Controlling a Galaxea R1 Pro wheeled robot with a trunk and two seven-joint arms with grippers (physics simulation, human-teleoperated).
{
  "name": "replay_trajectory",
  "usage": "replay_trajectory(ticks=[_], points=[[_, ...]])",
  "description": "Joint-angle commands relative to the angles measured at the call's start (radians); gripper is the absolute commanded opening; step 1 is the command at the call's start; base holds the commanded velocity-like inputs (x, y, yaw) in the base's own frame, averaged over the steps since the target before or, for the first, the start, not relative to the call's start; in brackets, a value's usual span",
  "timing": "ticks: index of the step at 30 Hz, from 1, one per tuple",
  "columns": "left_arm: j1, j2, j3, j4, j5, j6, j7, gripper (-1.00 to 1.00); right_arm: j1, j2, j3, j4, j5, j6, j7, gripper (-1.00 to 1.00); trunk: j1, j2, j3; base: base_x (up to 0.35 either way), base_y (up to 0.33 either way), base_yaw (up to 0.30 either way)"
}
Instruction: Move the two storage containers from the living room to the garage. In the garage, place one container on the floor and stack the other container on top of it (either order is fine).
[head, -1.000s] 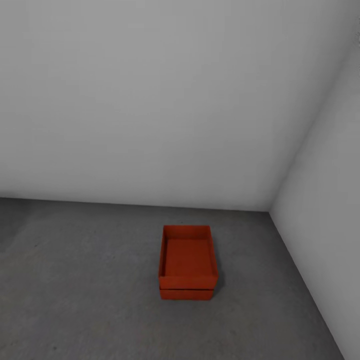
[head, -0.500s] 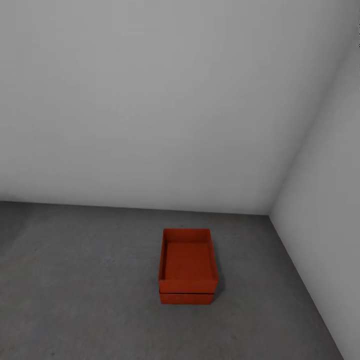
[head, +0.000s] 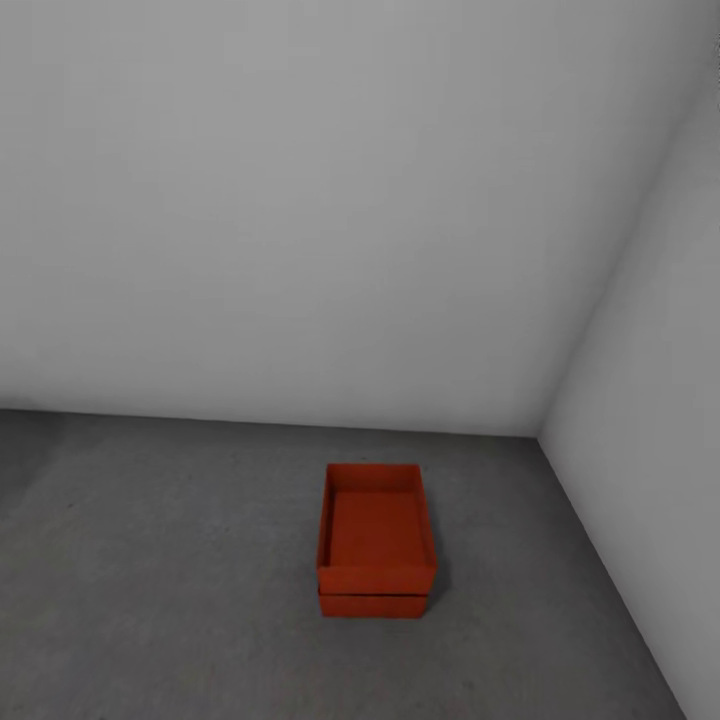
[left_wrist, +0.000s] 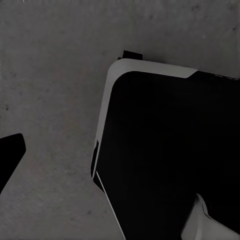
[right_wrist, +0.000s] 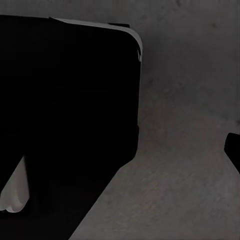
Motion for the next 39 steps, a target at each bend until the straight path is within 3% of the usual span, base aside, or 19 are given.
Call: replay_trajectory(ticks=[1,39], points=[[-0.001,0.0,-0.003,0.001,0.008,-0.003,-0.002,1.0,-0.001,0.0,0.007,0.003,-0.001,-0.005,-0.005,1.0,0.001,-0.002,0.0,0.0,0.0,0.0],[-0.001,-0.003,-0.003,0.002,0.007,0.0,-0.002,1.0,-0.001,0.002,0.008,0.003,-0.001,-0.005,-0.005,1.0,0.001,-0.002,0.061,0.0,0.0,0.0]])
